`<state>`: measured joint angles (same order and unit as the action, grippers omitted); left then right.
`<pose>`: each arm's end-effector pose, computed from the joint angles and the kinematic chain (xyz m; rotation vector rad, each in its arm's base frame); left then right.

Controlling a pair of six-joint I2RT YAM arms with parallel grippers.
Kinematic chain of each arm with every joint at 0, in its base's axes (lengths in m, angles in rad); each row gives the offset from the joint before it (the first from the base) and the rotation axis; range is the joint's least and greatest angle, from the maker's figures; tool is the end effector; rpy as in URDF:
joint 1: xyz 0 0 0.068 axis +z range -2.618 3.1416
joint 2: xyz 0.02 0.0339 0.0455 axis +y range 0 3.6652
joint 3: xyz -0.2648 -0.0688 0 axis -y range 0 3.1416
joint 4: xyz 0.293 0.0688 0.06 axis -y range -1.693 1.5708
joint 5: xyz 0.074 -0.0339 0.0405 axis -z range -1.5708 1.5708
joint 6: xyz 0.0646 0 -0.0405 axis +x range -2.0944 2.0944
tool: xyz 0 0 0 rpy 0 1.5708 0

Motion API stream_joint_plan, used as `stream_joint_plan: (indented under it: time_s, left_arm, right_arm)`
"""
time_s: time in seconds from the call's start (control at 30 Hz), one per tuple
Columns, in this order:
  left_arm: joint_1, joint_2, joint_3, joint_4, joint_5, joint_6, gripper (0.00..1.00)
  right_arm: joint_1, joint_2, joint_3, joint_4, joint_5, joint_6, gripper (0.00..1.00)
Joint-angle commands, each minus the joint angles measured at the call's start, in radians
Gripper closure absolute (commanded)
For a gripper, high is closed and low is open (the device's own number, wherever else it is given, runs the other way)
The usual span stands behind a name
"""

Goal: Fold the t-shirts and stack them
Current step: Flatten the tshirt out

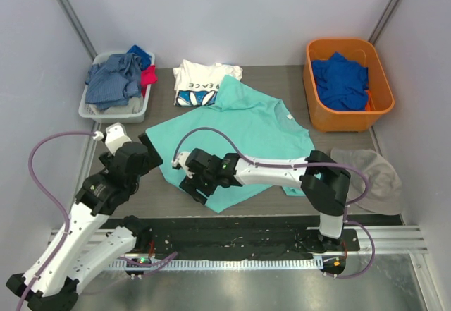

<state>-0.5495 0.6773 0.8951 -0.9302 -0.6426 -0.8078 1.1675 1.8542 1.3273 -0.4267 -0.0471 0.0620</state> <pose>0.1753 -0.0620 0.3192 -0.5871 2.0392 -0.0592 0.1768 0.4221 0.1593 -1.3889 2.2140 0.5308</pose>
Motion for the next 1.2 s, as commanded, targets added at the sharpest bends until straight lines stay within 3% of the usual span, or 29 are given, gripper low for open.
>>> stream_joint_plan:
  time_s: [0.0, 0.57, 0.63, 0.83, 1.17]
  left_arm:
    - [-0.003, -0.022, 0.001, -0.016, -0.023, -0.019, 0.00]
    - [-0.003, -0.090, -0.016, -0.059, -0.048, -0.036, 0.00]
    - [-0.003, -0.090, -0.019, -0.059, -0.049, -0.037, 0.00]
    - [-0.003, -0.102, -0.021, -0.070, -0.055, -0.037, 0.00]
    - [-0.003, -0.091, -0.013, -0.065, -0.054, -0.036, 0.00]
  right_arm:
    - [-0.003, -0.006, -0.020, 0.029, -0.008, 0.024, 0.31]
    - [0.014, 0.063, -0.027, 0.080, -0.053, 0.055, 0.37]
    - [0.018, 0.079, -0.027, 0.078, -0.054, 0.056, 0.45]
    - [0.020, 0.097, -0.033, 0.095, -0.050, 0.062, 0.99]
    - [0.014, -0.038, -0.022, 0.118, 0.042, 0.091, 0.99]
